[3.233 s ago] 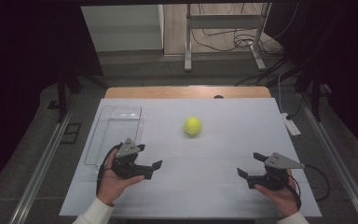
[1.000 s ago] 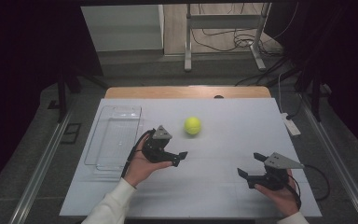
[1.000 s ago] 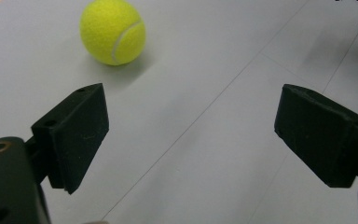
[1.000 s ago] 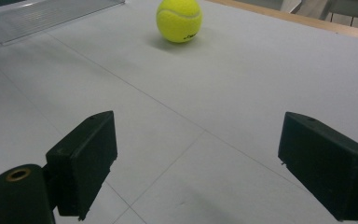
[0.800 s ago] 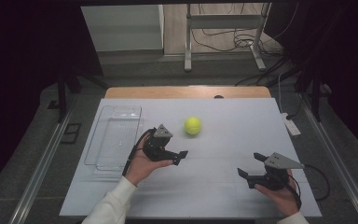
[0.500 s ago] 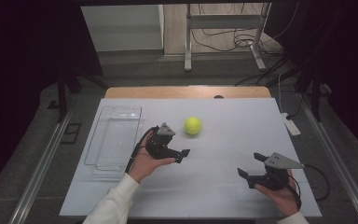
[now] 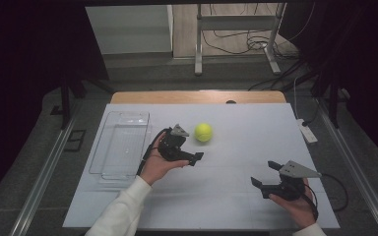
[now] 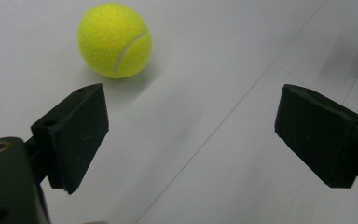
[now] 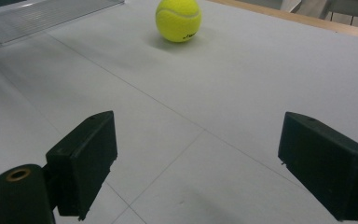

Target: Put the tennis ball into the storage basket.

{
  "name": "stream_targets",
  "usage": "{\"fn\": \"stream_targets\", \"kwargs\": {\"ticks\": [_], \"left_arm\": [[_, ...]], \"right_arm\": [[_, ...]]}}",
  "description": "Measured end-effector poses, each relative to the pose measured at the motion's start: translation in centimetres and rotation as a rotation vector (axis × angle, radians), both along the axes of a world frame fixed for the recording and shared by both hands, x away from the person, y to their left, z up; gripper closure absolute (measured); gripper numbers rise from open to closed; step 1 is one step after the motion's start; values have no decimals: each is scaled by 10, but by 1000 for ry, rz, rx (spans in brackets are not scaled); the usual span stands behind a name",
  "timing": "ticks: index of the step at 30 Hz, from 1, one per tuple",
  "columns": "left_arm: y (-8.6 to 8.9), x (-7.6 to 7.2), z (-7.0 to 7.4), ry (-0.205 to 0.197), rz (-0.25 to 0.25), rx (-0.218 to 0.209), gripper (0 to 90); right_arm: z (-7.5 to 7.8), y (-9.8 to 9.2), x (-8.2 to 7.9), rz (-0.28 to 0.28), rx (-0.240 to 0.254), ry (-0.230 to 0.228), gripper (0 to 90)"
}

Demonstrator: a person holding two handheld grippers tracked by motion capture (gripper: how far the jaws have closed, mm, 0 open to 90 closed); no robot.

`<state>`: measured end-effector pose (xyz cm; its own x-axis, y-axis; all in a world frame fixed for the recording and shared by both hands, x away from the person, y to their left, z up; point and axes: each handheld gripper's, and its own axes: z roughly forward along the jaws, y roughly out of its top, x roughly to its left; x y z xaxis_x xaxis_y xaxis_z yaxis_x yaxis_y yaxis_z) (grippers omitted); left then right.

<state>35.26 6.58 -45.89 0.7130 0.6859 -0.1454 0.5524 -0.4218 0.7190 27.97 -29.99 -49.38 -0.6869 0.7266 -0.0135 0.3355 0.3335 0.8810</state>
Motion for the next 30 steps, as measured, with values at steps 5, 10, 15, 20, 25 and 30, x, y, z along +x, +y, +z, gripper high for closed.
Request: {"fn": "stream_targets", "kwargs": {"ticks": [5, 10, 15, 20, 25, 30], "left_arm": [[-4, 6, 1, 1, 0, 9, 107], [-7, 13, 3, 6, 3, 14, 107], [-11, 20, 5, 11, 6, 21, 104], [-12, 24, 4, 16, 11, 26, 102], [-12, 28, 4, 20, 20, 27, 102], [-11, 33, 4, 23, 25, 39, 102]], "right_arm": [[0, 0, 0, -2, 0, 0, 118], [0, 0, 0, -2, -1, 1, 118], [0, 0, 0, -2, 0, 3, 118], [0, 0, 0, -3, -1, 4, 119], [-1, 0, 0, -4, -2, 4, 119], [-1, 0, 1, -3, -5, 3, 119]]}}
